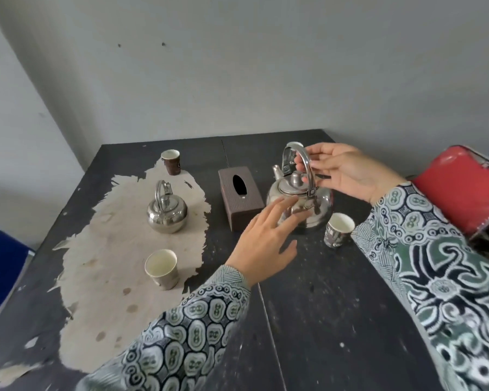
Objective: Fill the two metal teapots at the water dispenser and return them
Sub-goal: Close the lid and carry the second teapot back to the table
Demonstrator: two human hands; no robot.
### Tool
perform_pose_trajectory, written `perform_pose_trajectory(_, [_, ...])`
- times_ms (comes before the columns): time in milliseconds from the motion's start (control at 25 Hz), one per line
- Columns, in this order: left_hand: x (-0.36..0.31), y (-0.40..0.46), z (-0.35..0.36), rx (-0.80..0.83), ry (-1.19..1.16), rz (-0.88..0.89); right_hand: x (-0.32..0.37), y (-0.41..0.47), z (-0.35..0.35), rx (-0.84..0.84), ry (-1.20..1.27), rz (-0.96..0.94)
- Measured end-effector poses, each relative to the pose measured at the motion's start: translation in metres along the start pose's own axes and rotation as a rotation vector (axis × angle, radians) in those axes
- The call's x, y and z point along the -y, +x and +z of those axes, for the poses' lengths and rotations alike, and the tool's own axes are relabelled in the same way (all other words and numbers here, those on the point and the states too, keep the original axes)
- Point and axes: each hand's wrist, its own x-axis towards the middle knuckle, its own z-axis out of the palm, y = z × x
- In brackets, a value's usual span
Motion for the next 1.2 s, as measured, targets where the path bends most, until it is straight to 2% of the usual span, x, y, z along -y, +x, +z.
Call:
perform_pose_trajectory(120, [0.005, 0.044, 0.015, 0.017, 0.03, -0.082, 0.001, 0.033, -0.031, -0.016, -0.019, 0.029])
perform_pose_trajectory(240, [0.012, 0.087, 0.033, 0.073, 0.067, -0.174, -0.006, 0.066, -0.06, 0.002, 0.072, 0.122])
perform_pose_trajectory(400, [0.031, 0.131, 0.076, 0.242, 0.101, -0.256, -0.028, 0.112, -0.092, 0.019, 0.008, 0.279])
perform_pose_trajectory(720, [0.075, 0.175, 0.178, 0.512, -0.067, -0.398, -0.11, 0.185, -0.14, -0.031, -0.068, 0.44])
perform_pose_trajectory(960, [0.09, 0.181, 0.219, 0.537, -0.078, -0.36, -0.143, 0.204, -0.168, -0.058, -0.095, 0.482])
perform_pose_trajectory(1200, [0.09, 0.205, 0.242, 0.54, -0.103, -0.369, -0.155, 0.201, -0.189, -0.147, -0.028, 0.418])
